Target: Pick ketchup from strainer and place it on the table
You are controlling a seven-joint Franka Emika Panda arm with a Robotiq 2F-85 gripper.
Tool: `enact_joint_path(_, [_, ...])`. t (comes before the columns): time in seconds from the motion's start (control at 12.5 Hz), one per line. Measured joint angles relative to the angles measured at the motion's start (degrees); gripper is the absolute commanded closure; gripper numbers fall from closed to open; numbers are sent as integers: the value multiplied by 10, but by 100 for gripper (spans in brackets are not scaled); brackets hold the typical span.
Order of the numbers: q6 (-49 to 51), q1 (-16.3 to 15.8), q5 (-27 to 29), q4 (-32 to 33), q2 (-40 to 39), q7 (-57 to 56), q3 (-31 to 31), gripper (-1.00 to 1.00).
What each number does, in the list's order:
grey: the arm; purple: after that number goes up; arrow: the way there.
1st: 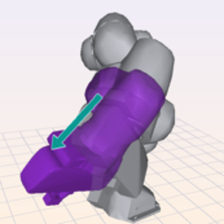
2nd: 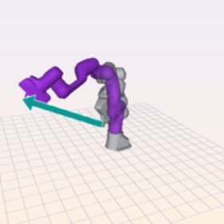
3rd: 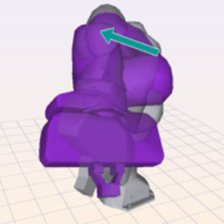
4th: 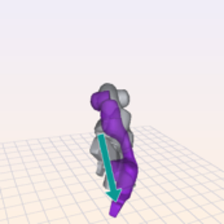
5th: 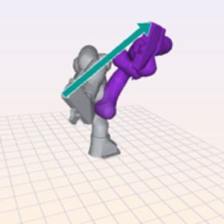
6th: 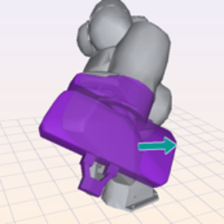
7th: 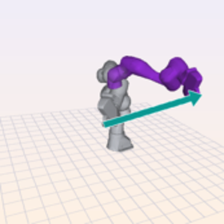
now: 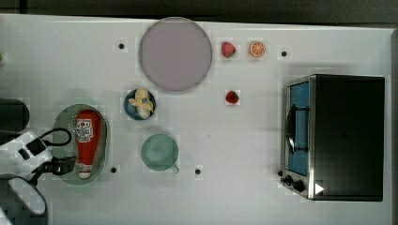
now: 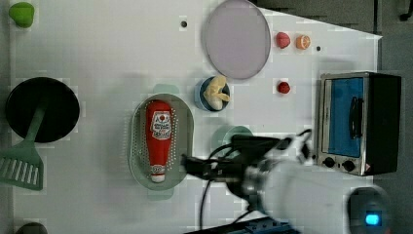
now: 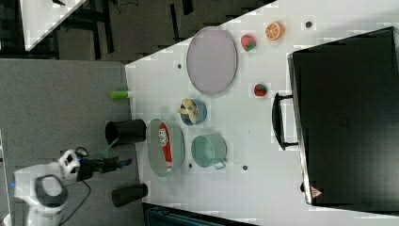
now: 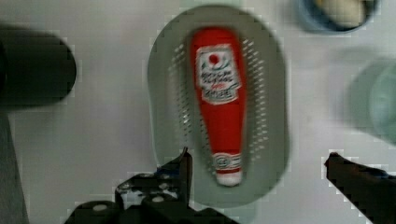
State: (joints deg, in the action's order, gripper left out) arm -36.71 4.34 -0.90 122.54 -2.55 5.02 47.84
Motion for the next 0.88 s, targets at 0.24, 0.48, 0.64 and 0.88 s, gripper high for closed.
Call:
enact_joint_path(0.24, [-107, -3, -73, 43, -84, 0, 11, -100])
enact_joint_path(0.48, [-155, 4, -107, 65, -148, 2, -2, -100])
enact_joint_path(0.64, [-190, 4, -147, 67, -181, 22, -18, -100])
enact_joint_path(0.88, [-240, 10, -195, 62, -239, 53, -35, -100])
